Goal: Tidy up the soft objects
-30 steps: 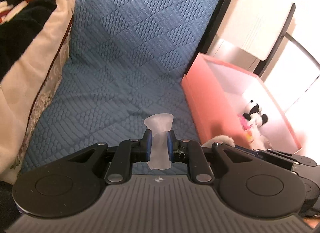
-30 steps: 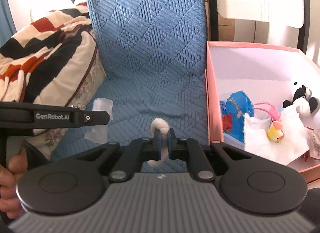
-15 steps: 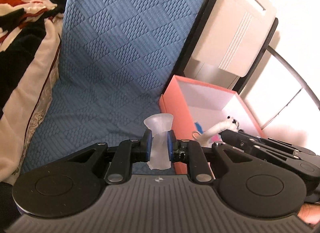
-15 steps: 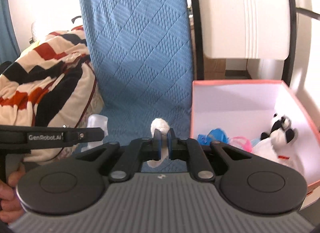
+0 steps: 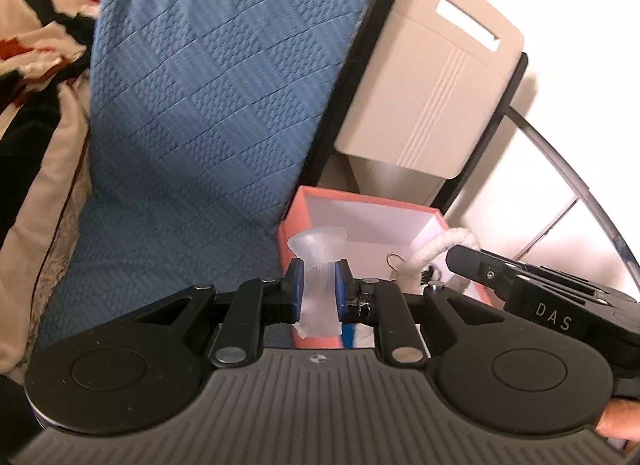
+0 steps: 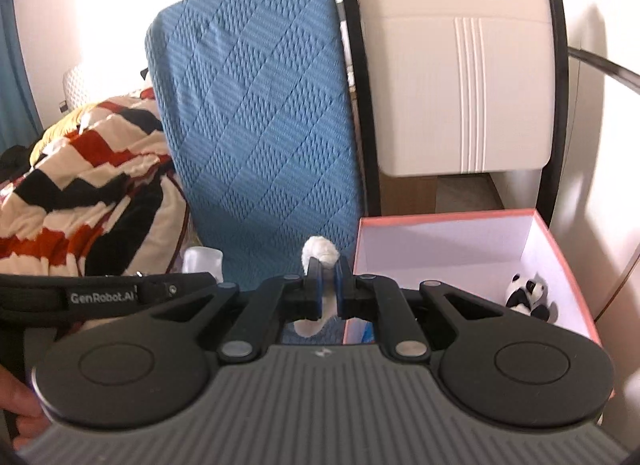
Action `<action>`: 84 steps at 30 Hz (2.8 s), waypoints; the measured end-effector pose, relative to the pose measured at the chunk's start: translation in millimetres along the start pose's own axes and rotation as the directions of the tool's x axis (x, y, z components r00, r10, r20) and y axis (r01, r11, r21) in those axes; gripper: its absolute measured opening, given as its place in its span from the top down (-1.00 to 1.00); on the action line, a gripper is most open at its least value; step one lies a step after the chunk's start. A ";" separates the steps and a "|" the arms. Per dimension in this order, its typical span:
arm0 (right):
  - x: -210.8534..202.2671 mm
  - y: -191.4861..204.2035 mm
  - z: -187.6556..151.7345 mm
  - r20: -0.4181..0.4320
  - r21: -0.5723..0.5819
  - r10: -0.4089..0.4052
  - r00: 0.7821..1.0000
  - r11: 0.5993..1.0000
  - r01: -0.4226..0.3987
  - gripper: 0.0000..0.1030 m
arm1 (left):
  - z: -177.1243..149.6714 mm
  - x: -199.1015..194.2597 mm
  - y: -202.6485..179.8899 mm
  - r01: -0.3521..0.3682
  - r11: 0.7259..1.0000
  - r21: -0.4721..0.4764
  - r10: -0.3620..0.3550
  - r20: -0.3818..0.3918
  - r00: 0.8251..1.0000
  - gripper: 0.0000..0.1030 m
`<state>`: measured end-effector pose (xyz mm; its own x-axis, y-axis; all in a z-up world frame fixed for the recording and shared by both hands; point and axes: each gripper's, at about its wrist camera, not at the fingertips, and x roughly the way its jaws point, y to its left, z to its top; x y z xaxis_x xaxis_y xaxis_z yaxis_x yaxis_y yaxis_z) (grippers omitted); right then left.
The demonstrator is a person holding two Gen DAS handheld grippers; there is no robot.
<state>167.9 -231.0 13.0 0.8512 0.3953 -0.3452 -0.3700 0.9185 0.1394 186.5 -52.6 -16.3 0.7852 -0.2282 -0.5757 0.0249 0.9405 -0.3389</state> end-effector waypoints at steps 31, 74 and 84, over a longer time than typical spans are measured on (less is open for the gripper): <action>19.6 -147.8 -14.1 -0.127 0.068 -0.079 0.989 0.994 0.089 0.81 | -9.2 114.5 -115.0 -0.004 0.997 0.080 0.015 -0.132 0.991 0.63; -43.3 -135.4 -0.6 -0.070 0.084 -0.154 0.986 0.984 0.160 0.27 | 1.7 43.1 -121.4 0.026 0.991 0.129 -0.020 -0.054 0.998 0.07; -91.1 -83.4 -4.5 -0.034 0.076 -0.165 0.986 0.983 0.167 0.27 | -3.4 -29.5 -108.5 0.042 0.986 0.162 -0.043 0.003 0.999 0.07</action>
<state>119.5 -343.6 28.7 0.8872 0.2382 -0.3952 -0.1935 0.9696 0.1501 158.6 -148.8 34.9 0.7853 -0.2675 -0.5584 0.1577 0.9585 -0.2373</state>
